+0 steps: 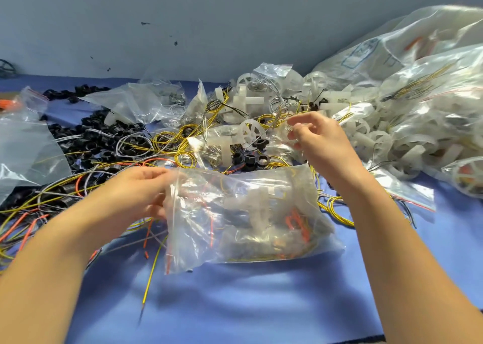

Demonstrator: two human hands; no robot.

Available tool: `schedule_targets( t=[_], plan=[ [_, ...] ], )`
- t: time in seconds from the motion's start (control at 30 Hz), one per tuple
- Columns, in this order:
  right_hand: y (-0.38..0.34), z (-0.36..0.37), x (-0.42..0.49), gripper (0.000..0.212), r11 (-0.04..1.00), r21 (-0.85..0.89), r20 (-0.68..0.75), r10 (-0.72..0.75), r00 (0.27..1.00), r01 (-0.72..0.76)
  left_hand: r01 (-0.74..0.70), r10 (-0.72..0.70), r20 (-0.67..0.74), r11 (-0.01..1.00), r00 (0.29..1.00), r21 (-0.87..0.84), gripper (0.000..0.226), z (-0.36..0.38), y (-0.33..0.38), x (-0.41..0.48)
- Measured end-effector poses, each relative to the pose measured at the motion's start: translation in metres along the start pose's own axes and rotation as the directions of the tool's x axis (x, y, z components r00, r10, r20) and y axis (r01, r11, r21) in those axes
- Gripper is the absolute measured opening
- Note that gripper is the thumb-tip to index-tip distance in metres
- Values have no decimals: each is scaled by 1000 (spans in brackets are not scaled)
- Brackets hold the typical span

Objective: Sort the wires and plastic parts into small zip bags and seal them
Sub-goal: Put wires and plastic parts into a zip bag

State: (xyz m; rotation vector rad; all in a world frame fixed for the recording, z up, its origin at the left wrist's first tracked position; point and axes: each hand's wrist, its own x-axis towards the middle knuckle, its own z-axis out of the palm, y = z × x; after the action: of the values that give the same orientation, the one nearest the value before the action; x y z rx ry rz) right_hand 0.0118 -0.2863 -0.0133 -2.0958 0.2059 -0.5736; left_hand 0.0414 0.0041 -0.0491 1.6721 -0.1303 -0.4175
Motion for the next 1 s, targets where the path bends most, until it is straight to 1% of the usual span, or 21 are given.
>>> schedule_targets(
  t=[0.07,0.13,0.2,0.23,0.27,0.3,0.33,0.37,0.4,0.47,0.53,0.57,0.63,0.67,0.77,0.9,1.0],
  plan=[
    [3,-2,0,21,1000,-8,-5,10,1000,-10,-33,34,-152,999,988,11,21,-1,2,4],
    [2,-1,0,21,1000,-18,3,10,1000,-10,-90,111,-279,992,954,87,21,0,3,8],
    [-2,2,-3,22,999,-34,21,-14,1000,15,-125,184,-382,977,906,175,21,-2,3,11],
    [-5,5,-4,22,998,-50,36,-42,998,43,-124,240,-434,953,868,278,21,-5,1,12],
    [-10,9,-7,23,993,-79,61,-81,995,85,-88,316,-487,896,814,435,23,-10,-1,11],
    [-15,14,-10,22,984,-114,96,-127,987,138,-8,393,-522,805,757,594,24,-15,-3,9],
    [-21,20,-14,22,970,-145,140,-174,975,194,87,452,-541,706,709,703,26,-20,-4,5],
    [-26,26,-18,21,955,-167,194,-213,958,246,154,474,-544,639,693,753,27,-23,-4,2],
    [-31,34,-22,21,939,-186,252,-239,938,289,180,469,-530,605,706,775,28,-25,-4,2],
    [-37,48,-29,22,899,-255,365,-251,897,355,172,435,-471,568,768,805,28,-22,-8,5],
    [-38,61,-35,21,841,-355,452,-228,862,408,143,410,-398,526,821,838,29,-19,-13,9],
    [-38,66,-37,22,816,-390,485,-213,848,428,135,404,-371,503,836,854,30,-17,-15,11],
    [-38,71,-41,25,796,-418,524,-183,832,438,134,405,-348,469,846,873,31,-18,-18,14],
    [-38,72,-41,27,800,-418,531,-170,830,431,136,415,-352,466,839,874,31,-20,-19,15],
    [-37,72,-41,30,823,-405,542,-134,830,398,172,427,-403,485,809,858,31,-31,-21,18],
    [-36,71,-39,30,841,-396,552,-102,827,368,190,360,-381,465,852,865,29,-36,-25,21],
    [-36,71,-39,30,841,-394,563,-98,821,370,235,332,-418,471,846,850,29,-35,-27,22]
  ],
)
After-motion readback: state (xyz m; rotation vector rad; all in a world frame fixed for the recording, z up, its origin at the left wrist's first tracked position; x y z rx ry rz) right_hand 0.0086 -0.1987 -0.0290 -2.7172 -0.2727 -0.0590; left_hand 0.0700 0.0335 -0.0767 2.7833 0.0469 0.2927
